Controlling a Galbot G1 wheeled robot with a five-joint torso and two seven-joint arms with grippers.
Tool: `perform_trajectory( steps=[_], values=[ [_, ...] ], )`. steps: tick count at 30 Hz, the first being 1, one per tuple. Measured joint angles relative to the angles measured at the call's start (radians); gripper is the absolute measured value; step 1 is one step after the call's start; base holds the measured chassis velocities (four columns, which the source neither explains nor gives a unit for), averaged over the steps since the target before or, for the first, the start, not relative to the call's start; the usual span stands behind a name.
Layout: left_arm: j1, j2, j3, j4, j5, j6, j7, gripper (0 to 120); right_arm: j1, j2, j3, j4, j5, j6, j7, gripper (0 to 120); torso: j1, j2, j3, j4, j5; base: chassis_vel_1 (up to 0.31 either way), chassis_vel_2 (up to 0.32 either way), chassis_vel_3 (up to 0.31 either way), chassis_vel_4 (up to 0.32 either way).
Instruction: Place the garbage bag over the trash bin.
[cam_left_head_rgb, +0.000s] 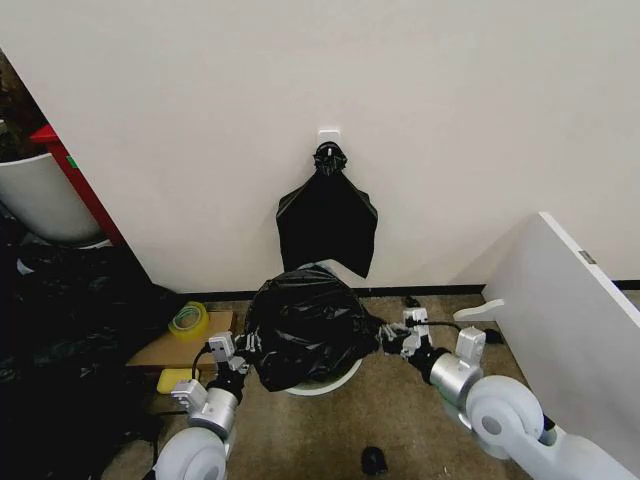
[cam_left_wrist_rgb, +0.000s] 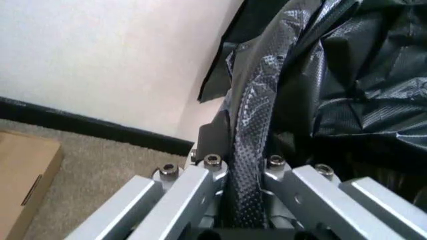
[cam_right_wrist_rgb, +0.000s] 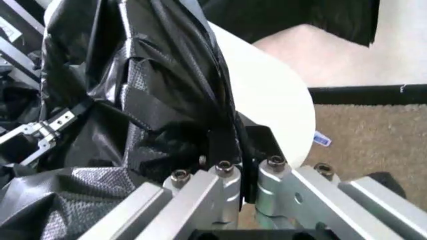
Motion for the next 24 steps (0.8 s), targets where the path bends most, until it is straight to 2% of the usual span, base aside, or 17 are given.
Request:
perform_trajectory(
  steps=[4,7,9,10,12,13,15,16,18,19,21,22,24],
  values=[
    [0.003,0.002,-0.001,-0.002,0.0,0.011,-0.007,1,-0.005,0.009,0.003,0.0,0.002,0.01,0.004,7,0.0,0.0,0.0,0.0002,0.0002,0.0,0.0,0.0,0.0],
    [0.005,0.006,-0.002,-0.007,-0.011,0.031,-0.019,1,-0.029,0.022,0.03,0.005,0.037,0.018,0.008,23,0.0,0.0,0.0,0.0001,0.0001,0.0,0.0,0.0,0.0],
    [0.005,0.006,-0.002,-0.008,-0.011,0.032,-0.019,1,-0.03,0.022,0.031,0.005,0.038,0.019,0.008,23,0.0,0.0,0.0,0.0001,0.0001,0.0,0.0,0.0,0.0],
    [0.004,0.008,-0.002,-0.009,-0.018,0.042,-0.025,1,-0.049,0.026,0.055,0.006,0.059,0.02,0.006,32,0.0,0.0,0.0,0.0,0.0001,0.0,0.0,0.0,0.0],
    [0.001,0.01,-0.002,-0.009,-0.019,0.049,-0.031,1,-0.063,0.028,0.082,0.007,0.077,0.024,0.004,41,0.0,0.0,0.0,0.0002,0.0001,0.0,0.0,0.0,0.0],
    [0.001,0.01,-0.002,-0.009,-0.019,0.049,-0.031,1,-0.063,0.028,0.082,0.007,0.077,0.024,0.004,41,0.0,0.0,0.0,0.0002,0.0001,0.0,0.0,0.0,0.0],
    [-0.004,0.012,-0.003,0.002,-0.019,0.061,-0.043,1,-0.094,0.031,0.131,0.02,0.088,0.027,0.011,53,0.0,0.0,0.0,0.0001,0.0,0.0,0.0,0.0,0.0],
    [-0.004,0.012,-0.003,0.002,-0.019,0.061,-0.043,1,-0.094,0.031,0.131,0.02,0.088,0.027,0.011,53,0.0,0.0,0.0,0.0001,0.0,0.0,0.0,0.0,0.0],
    [-0.006,0.016,-0.003,0.006,-0.02,0.069,-0.052,1,-0.122,0.031,0.158,0.031,0.088,0.031,0.024,64,0.0,0.0,0.0,0.0002,0.0,0.0,0.0,0.0,0.0],
    [-0.006,0.016,-0.003,0.006,-0.02,0.069,-0.052,1,-0.122,0.031,0.158,0.031,0.088,0.031,0.024,64,0.0,0.0,0.0,0.0002,0.0,0.0,0.0,0.0,0.0],
    [-0.011,0.017,-0.004,0.007,-0.022,0.082,-0.066,1,-0.158,0.034,0.197,0.042,0.068,0.038,0.028,73,0.0,0.0,0.0,0.0001,0.0001,0.0,0.0,0.0,0.0],
    [-0.011,0.017,-0.004,0.007,-0.022,0.082,-0.066,1,-0.158,0.034,0.197,0.042,0.068,0.038,0.028,73,0.0,0.0,0.0,0.0001,0.0001,0.0,0.0,0.0,0.0],
    [-0.016,0.02,-0.006,0.001,-0.027,0.109,-0.081,1,-0.205,0.03,0.238,0.074,-0.002,0.054,0.001,85,0.0,0.0,0.0,0.0,0.0001,0.0,0.0,0.0,0.0]
  ],
)
